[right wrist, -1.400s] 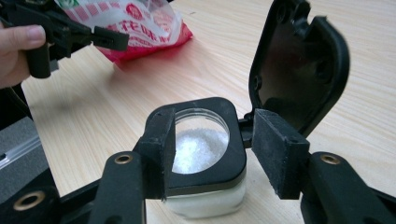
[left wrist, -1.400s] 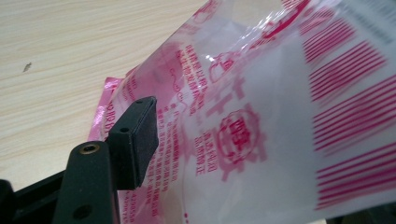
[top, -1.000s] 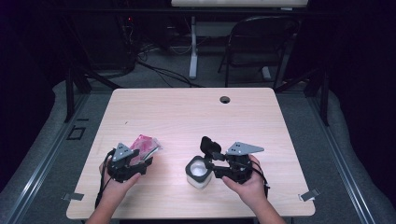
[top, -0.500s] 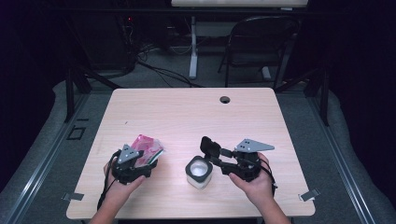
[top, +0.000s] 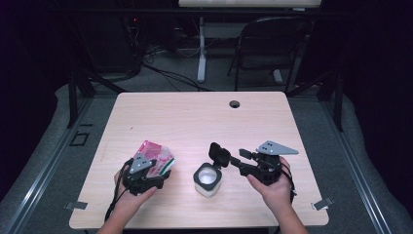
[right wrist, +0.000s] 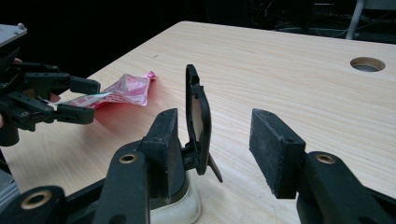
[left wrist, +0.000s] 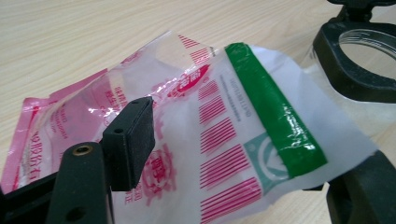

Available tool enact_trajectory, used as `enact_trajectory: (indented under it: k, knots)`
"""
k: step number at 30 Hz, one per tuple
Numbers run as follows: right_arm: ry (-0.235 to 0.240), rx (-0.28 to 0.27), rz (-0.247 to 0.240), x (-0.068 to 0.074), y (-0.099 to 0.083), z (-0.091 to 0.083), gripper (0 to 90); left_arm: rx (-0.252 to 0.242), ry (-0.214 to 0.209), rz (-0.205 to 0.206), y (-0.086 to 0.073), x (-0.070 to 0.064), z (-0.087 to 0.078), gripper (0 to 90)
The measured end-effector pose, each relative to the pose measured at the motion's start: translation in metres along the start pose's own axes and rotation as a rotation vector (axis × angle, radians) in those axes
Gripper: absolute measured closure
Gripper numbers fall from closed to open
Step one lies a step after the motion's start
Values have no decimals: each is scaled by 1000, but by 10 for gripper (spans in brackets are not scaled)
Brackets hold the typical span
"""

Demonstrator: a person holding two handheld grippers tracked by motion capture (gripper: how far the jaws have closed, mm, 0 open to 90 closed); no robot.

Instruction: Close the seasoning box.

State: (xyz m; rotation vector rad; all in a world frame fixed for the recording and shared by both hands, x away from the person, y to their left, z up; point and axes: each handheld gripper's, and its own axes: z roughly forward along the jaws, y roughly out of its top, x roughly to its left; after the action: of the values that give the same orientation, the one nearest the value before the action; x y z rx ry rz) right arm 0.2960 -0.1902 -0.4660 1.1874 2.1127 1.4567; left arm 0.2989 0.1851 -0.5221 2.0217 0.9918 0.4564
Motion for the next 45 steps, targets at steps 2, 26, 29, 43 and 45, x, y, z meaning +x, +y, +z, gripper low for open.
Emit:
enact_trajectory:
  k: [2,26,29,43,45]
  knots:
    - [3,0,4,-1,-1,2,523,-2,-6,2,0,-3,1,328]
    - [-17,66,-129,9,0,31,837,-11,-19,37,-3,-25,-10,336]
    - [-24,66,-149,12,1,29,837,-16,-22,39,-2,-27,-11,336]
    - [53,66,-246,41,-3,28,762,-21,-18,46,0,-25,-11,338]
    - [63,70,-254,44,-5,30,745,-22,-15,43,1,-23,-12,339]
